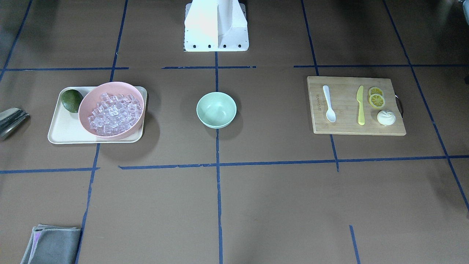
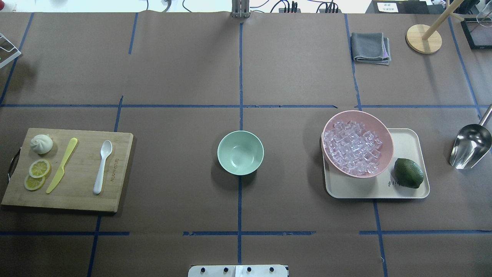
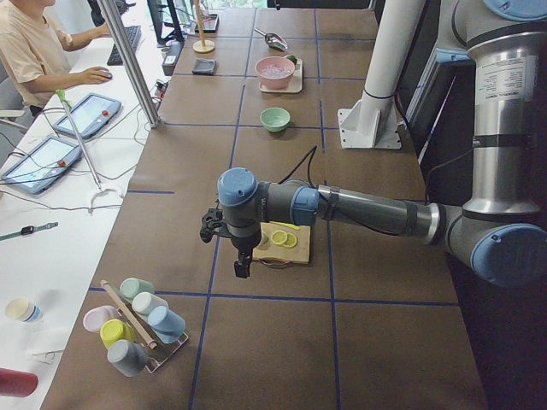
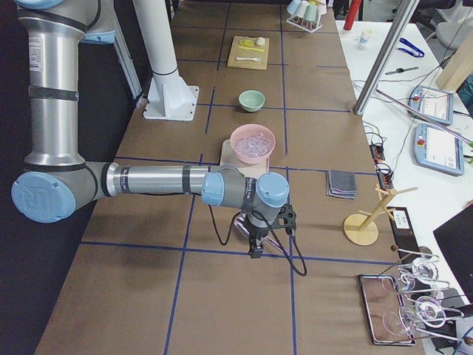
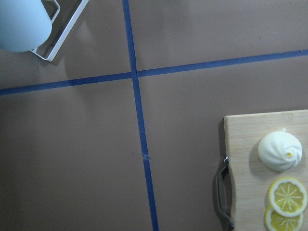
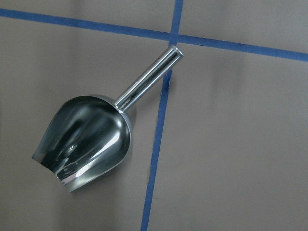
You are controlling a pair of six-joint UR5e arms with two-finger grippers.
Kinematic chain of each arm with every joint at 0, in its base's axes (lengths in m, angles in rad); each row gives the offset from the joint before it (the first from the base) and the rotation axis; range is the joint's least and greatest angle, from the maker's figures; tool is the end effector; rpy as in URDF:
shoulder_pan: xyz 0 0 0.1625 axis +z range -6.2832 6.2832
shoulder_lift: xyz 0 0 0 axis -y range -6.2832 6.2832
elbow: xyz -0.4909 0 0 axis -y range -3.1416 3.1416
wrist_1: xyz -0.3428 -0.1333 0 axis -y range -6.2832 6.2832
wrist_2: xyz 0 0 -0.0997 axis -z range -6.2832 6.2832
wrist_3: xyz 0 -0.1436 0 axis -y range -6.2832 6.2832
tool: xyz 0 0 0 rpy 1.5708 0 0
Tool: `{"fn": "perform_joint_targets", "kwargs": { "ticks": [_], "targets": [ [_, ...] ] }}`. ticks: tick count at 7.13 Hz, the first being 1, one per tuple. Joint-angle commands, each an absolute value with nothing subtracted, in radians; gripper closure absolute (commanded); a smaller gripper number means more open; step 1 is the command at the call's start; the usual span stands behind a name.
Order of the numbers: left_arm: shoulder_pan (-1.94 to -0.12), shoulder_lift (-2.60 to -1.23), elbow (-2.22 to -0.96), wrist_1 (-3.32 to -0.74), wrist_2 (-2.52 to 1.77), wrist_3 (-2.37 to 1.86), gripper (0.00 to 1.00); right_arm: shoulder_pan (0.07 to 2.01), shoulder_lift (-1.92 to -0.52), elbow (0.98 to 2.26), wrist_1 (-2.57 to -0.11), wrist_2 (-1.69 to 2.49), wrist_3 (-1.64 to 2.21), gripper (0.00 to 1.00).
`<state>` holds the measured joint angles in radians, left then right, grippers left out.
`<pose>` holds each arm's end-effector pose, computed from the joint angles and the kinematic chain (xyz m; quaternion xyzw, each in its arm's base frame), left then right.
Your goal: Put spoon and ice into bowl
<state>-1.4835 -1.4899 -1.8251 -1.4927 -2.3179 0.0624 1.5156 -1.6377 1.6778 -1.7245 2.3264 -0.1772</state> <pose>-0.0001 -0.4088 0.6880 0.0398 0.3650 0.0869 0.9261 0.0129 -0.3982 0.7537 -0.0302 -0.3708 -0.0868 0.9241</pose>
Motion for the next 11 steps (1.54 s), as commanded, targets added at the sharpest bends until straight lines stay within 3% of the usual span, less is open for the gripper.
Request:
{"fn": "perform_joint_targets", "kwargs": {
  "ticks": [1,8,11],
  "targets": [
    [-1.483,-1.474,-1.860,-1.506,-2.319,0.071,0.00,1.516,-1.637,1.683,-1.724,2.327,-0.178,0.00],
    [-1.451,-1.436,-1.876,-1.511,-2.325,0.074,0.00,1.514,-1.638,1.709,-1.721,2.384,-0.181,0.00],
    [-1.150,-1.477,-1.899,-1.819,-2.329,-0.406,0.00,1.497,-1.635,1.732,-1.721,2.390,-0.176,0.00]
  ]
}}
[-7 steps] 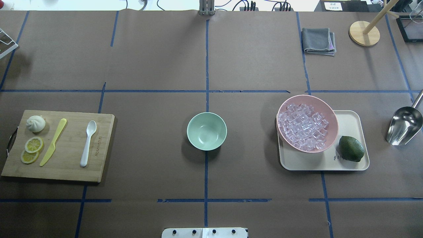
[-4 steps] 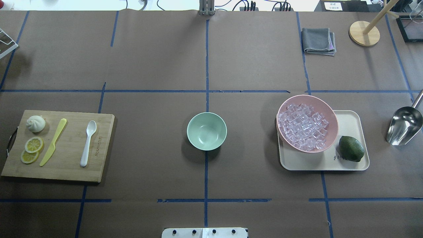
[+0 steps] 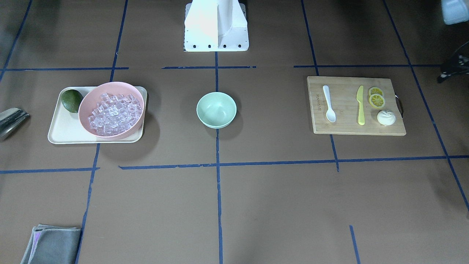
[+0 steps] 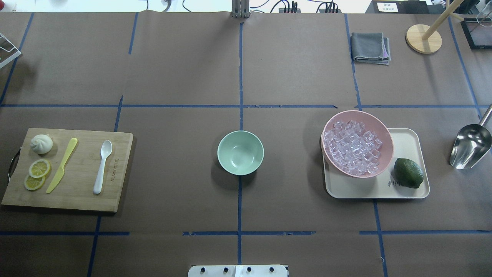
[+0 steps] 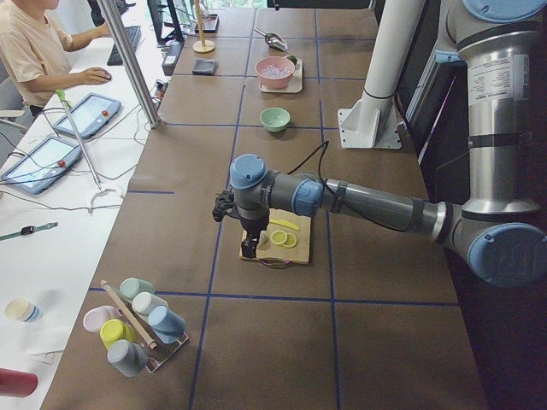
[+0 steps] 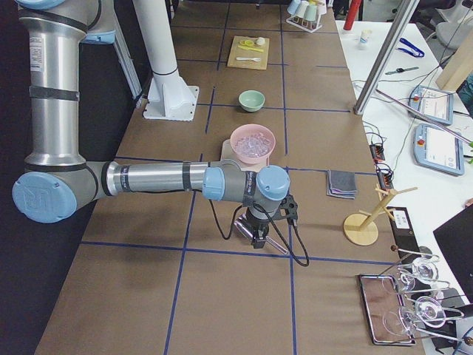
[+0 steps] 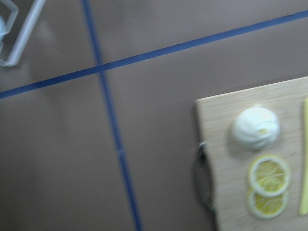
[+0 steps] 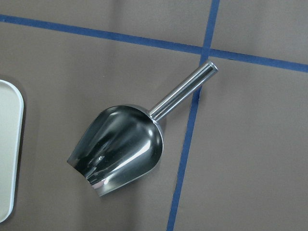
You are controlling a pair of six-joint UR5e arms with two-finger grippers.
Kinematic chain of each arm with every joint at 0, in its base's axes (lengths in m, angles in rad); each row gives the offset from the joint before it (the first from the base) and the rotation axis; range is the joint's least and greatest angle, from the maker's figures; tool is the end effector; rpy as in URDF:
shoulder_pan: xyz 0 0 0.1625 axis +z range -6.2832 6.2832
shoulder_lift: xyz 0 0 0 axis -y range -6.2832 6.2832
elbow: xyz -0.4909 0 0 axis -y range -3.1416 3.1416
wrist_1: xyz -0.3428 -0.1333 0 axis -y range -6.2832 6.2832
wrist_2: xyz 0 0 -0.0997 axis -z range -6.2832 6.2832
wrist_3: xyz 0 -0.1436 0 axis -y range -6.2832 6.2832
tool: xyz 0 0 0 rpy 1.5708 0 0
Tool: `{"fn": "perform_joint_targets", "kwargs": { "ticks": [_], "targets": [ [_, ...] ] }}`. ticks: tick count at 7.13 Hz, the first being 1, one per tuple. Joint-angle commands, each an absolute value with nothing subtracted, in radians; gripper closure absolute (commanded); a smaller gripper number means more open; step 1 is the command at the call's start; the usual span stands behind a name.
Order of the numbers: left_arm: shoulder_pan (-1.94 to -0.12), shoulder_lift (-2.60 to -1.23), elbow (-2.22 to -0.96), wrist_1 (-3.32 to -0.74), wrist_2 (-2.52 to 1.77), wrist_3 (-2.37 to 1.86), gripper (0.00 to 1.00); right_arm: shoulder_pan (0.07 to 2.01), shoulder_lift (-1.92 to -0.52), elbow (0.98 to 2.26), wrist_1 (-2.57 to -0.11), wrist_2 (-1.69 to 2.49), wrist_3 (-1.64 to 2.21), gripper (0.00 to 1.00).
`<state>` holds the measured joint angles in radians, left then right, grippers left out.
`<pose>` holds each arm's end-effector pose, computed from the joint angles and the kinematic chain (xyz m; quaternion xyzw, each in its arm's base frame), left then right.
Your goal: Put spoon and ice into bowl
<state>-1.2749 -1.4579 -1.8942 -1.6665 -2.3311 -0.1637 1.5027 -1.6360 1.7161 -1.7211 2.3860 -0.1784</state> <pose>0.0856 -0.3987 0.6478 0.0544 0.3893 0.1171 0.9120 0.0013 -0.4033 0.7301 -0.0103 -0.3973 -0.0990 0.9123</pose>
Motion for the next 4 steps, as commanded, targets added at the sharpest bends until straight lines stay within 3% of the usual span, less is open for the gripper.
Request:
{"fn": "perform_joint_targets", "kwargs": {
  "ticks": [1,4],
  "targets": [
    [-1.056,-1.559,-1.899,-1.836,-2.321,-0.639,0.00,1.497,-1.635,1.738,-1.723,2.391,-0.175,0.00],
    [-0.729,-1.684,-1.861,-1.832,-2.120,-0.876,0.04,1.496,-1.635,1.738,-1.721,2.391,-0.176,0.00]
  ]
}}
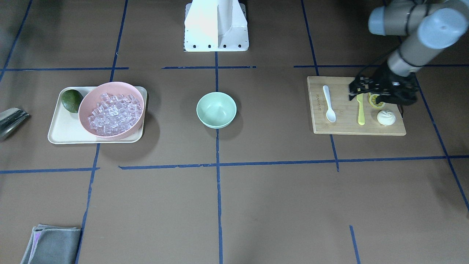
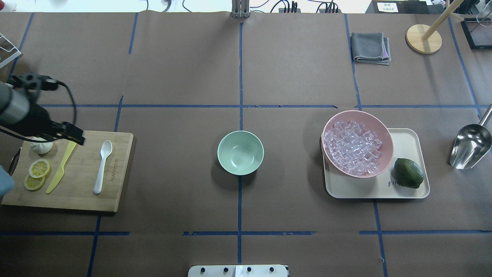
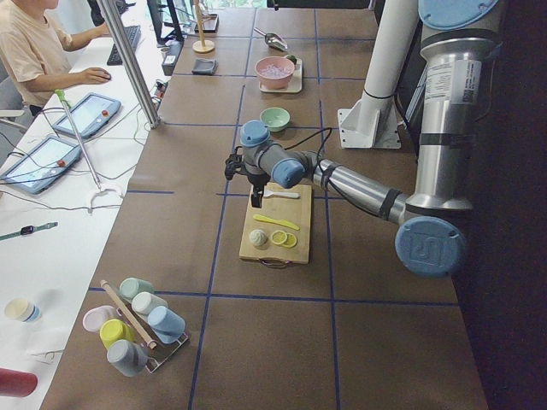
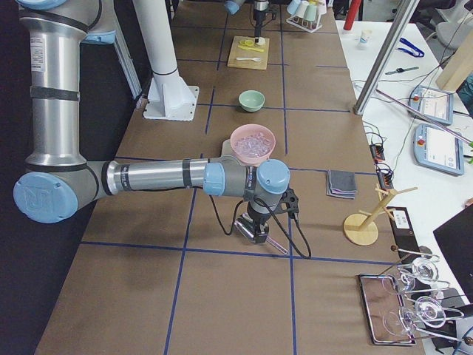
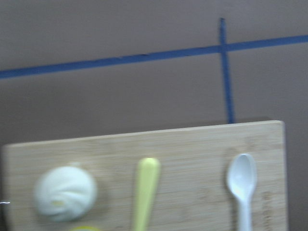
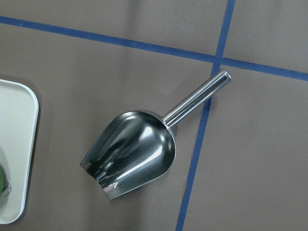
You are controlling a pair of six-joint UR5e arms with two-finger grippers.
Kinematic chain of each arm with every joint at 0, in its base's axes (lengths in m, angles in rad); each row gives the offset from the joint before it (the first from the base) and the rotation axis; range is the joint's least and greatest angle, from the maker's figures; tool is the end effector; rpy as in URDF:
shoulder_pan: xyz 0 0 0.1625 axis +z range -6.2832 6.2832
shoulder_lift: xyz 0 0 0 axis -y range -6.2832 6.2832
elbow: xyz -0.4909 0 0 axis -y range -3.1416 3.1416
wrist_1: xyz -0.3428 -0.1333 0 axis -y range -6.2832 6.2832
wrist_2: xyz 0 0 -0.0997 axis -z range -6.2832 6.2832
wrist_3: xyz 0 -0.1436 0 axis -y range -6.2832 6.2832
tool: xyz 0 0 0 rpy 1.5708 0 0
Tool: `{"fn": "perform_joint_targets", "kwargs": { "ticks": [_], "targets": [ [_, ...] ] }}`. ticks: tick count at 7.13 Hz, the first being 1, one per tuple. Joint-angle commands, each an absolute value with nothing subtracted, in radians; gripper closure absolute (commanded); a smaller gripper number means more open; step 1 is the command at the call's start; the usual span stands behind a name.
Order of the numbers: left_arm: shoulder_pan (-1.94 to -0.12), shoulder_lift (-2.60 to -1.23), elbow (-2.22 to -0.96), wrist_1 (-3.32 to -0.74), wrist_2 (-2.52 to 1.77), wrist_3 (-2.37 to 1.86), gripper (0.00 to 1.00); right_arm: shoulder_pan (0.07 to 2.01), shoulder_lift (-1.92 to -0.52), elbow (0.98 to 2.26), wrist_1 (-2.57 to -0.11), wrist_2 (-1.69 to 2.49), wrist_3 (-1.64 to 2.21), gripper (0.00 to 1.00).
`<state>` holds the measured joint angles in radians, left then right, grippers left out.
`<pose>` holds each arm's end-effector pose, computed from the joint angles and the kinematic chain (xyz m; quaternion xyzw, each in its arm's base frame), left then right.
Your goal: Put spoon and ice into bowl
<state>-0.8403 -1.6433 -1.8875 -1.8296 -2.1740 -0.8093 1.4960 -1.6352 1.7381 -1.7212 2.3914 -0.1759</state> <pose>0.2974 -0.4097 0.5561 0.0223 0.4138 0.0588 0.9082 -0.0020 -0.4053 0.7197 -0.0016 -0.3994 -0.1052 0.9107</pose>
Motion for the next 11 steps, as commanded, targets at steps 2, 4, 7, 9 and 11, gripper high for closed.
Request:
{"fn": "perform_joint_targets", "kwargs": {
  "ticks": [2,4,7,9,11],
  "targets": [
    [-0.715,-1.735,-1.775,-1.833,-2.112,-0.876,0.11,1.494,-1.637,1.736,-1.723,2.391,-0.176,0.00],
    [-0.716,-1.721,-1.772,-1.833,-2.121,-0.871,0.34,1.494,-1.637,1.735,-1.723,2.391,-0.176,0.00],
    [-0.718,-1.721,-1.776,-1.833,-2.123,-0.874,0.87,1.493,-1.637,1.735,-1.724,2.391,-0.176,0.00],
    [-0.718,-1.720,-1.776,-1.833,-2.121,-0.879,0.94,1.493,-1.638,1.732,-1.724,2.393,-0.176,0.00],
    [-0.723,-1.723,-1.833,-1.832,-2.125,-0.887,1.00,1.493,-1.638,1.733,-1.724,2.395,-0.175,0.00]
  ]
}}
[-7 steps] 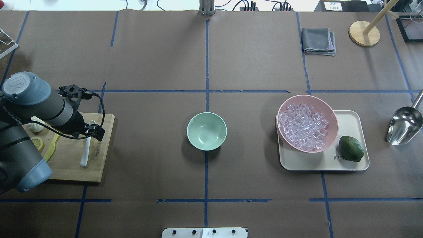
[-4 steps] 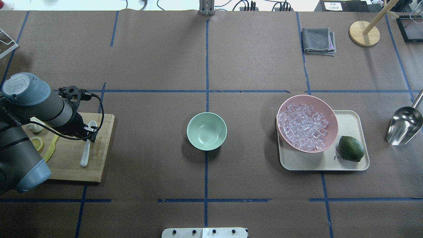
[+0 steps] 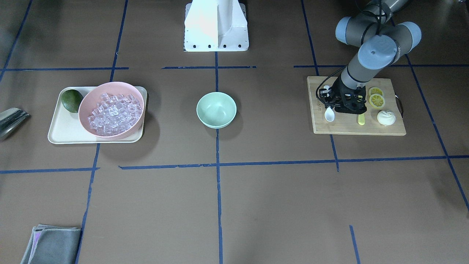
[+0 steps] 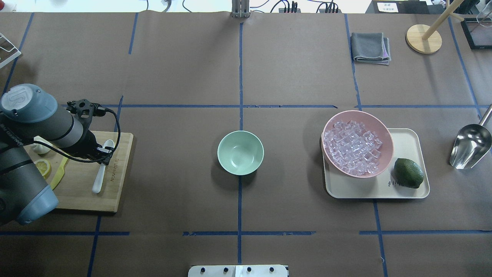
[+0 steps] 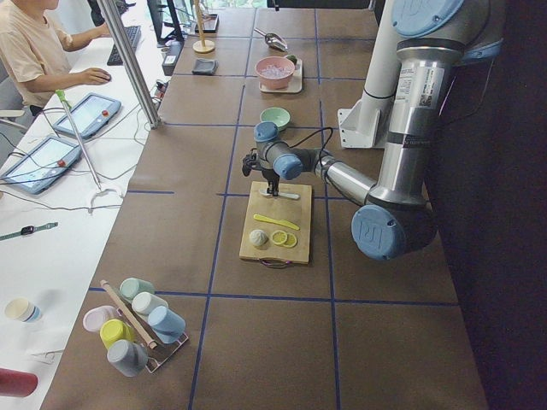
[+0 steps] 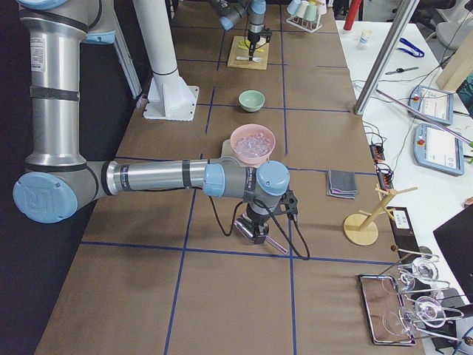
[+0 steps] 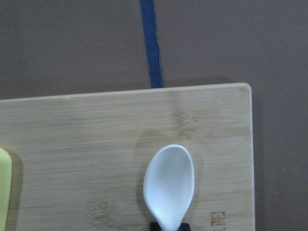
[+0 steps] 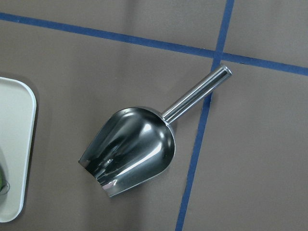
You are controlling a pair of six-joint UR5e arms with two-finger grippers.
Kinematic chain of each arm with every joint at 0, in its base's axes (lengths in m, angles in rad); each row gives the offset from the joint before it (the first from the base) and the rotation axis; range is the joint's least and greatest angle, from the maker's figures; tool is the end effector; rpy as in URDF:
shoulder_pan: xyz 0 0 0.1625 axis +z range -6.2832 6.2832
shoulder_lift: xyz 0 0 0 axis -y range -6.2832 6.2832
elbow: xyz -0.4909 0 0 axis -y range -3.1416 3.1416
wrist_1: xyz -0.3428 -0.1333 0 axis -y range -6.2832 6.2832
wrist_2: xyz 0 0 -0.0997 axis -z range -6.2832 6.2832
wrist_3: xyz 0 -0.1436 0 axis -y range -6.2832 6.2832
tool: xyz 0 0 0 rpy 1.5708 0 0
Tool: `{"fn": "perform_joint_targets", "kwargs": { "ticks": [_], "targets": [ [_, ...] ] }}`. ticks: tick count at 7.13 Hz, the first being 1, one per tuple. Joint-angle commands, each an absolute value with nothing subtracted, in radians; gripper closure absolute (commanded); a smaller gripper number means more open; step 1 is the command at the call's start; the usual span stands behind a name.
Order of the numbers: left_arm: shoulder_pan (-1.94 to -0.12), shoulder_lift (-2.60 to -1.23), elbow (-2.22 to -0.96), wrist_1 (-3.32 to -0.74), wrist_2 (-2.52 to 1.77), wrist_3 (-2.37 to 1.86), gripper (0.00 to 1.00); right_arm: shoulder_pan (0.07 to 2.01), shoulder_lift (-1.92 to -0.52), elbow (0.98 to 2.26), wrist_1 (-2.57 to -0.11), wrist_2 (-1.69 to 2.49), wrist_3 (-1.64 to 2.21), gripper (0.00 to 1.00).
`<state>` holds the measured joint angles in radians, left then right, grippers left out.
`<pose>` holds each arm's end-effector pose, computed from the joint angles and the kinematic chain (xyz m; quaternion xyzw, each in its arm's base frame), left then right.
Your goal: Put spoon and ice into bowl
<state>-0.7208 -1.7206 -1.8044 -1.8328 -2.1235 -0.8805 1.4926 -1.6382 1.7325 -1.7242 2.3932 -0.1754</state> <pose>0.3707 -0.4028 0.5573 0.0009 0.4001 0.0726 0.9136 -0.0034 -0.4029 0.7234 -0.0076 -0.4004 -0.1042 0.9104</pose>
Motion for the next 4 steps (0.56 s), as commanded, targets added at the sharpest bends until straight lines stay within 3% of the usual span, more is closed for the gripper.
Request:
{"fn": "perform_joint_targets", "kwargs": {
  "ticks": [1,2,4],
  "targets": [
    [-0.718,-1.735,-1.874,-1.832,-2.126,-0.947,1.00,1.493,-1.638,1.733,-1.724,2.411,-0.175,0.00],
    [-0.716,-1.799,-1.900,-1.822,-2.128,-1.030,1.00,1.493,-1.638,1.733,-1.724,2.414,-0.175,0.00],
    [-0.656,-2.069,-1.882,-1.536,-2.129,-1.100,1.00,1.491,-1.637,1.736,-1.723,2.431,-0.175,0.00]
  ]
}}
